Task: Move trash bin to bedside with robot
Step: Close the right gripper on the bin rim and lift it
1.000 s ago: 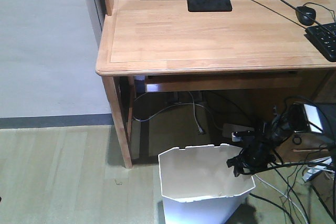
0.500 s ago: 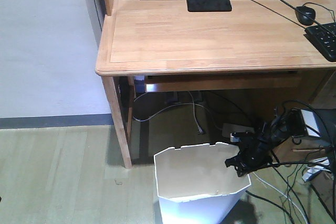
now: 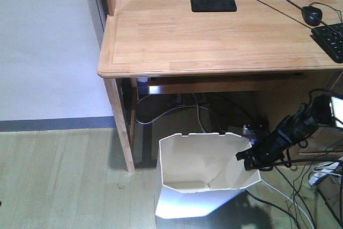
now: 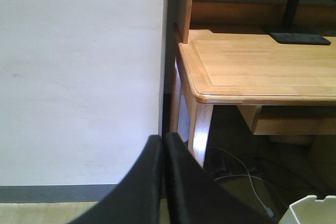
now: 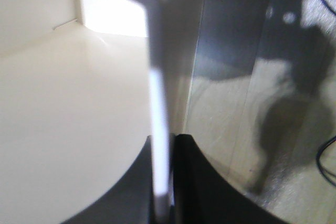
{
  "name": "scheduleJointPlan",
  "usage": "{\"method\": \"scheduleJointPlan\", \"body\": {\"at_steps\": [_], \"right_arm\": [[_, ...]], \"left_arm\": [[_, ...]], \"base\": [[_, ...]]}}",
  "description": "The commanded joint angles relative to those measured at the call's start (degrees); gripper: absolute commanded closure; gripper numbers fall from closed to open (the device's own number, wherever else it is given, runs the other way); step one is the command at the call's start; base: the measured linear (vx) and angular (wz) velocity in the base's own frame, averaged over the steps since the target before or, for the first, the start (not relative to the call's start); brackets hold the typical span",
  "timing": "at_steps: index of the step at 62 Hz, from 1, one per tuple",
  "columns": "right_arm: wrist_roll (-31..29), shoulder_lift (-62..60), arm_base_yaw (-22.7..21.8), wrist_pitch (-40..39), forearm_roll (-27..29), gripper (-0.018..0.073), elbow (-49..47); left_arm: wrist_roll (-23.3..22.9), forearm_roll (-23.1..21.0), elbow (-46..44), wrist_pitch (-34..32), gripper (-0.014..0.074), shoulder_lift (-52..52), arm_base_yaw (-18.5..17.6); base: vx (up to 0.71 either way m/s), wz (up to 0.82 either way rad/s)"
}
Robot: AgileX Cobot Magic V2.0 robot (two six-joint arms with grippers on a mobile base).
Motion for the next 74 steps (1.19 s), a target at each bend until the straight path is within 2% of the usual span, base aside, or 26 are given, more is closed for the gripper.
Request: {"method": "scheduleJointPlan", "body": {"at_steps": [1,24,37,51,59,74], "right_arm": [[-4.84,-8.87,-0.47,5.15,3.65,0.0564,3.16],[-9.03,-23.47,-0.47,5.07,4.27,0.0564,17.07],[-10.54,-31.82,-0.17,5.18,6.37,0.0564,25.33],[-15.81,-39.51,-0.25,5.63,10.75,0.0564,32.63],[-16.35,-40.66,-0.25,7.64,11.23,0.0564,33.70],[-16.35,-40.66,-0.25,17.08,11.56,0.0564,33.61]], "left_arm": [[-0.35,-0.24,0.67,-3.95,0.0602,-0.78,0.02],[-0.35,-0.24,0.67,-3.95,0.0602,-0.78,0.02],[-0.35,-0.24,0.67,-3.95,0.0602,-0.78,0.02],[-0.35,-0.24,0.67,-3.95,0.0602,-0.78,0.02],[-0.35,-0.24,0.67,-3.95,0.0602,-0.78,0.02],[-0.35,-0.24,0.67,-3.95,0.0602,-0.78,0.02]], "base": [[0.00,0.00],[0.00,0.00],[0.00,0.00],[0.00,0.00],[0.00,0.00],[0.00,0.00]]}}
